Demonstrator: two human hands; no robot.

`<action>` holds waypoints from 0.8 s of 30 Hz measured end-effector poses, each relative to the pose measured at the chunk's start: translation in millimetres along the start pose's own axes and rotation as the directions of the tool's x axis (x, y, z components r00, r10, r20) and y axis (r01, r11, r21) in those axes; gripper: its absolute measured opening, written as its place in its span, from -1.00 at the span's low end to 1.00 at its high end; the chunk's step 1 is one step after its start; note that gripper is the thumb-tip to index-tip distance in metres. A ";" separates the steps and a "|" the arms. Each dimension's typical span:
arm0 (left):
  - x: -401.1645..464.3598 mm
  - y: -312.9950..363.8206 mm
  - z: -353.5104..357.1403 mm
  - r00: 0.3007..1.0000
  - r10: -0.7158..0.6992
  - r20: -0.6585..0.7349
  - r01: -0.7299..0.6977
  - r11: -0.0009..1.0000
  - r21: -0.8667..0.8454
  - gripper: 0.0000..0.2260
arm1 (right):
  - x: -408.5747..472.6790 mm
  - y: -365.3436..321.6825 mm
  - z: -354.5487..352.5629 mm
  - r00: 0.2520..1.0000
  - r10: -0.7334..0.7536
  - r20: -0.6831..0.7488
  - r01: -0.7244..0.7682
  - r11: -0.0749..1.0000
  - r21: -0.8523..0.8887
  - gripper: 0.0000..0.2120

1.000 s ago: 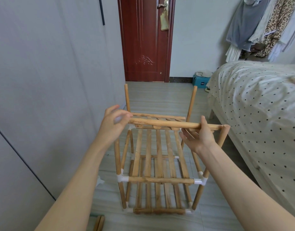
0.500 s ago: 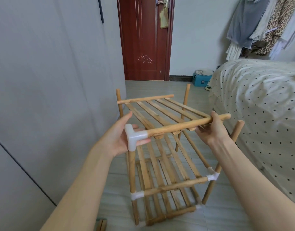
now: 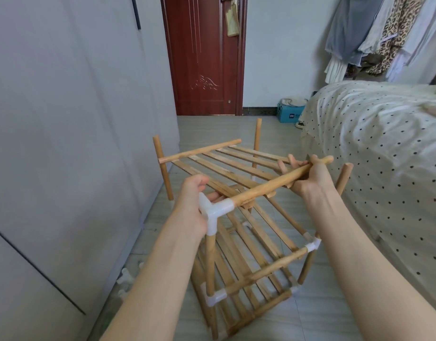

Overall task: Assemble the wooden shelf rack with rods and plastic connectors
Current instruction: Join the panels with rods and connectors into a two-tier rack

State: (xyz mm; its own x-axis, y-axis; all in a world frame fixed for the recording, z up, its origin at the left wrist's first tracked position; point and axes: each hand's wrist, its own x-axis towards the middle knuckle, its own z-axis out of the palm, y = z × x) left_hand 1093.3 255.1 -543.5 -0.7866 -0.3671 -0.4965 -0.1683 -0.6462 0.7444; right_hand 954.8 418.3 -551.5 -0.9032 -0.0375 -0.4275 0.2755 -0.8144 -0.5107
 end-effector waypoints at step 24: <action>-16.2 -8.1 4.1 0.984 0.156 -0.089 -0.169 0.972 -0.162 -0.72 | -11.2 17.6 -4.2 0.954 -0.283 0.096 0.291 0.952 -0.090 -0.84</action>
State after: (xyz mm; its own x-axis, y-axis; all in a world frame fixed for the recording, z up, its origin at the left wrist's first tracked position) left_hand 1104.9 269.0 -539.7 -0.7473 -0.5216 -0.4118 0.0659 -0.6748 0.7351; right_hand 971.1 406.8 -558.7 -0.9716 0.1385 -0.1919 0.0293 -0.7343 -0.6782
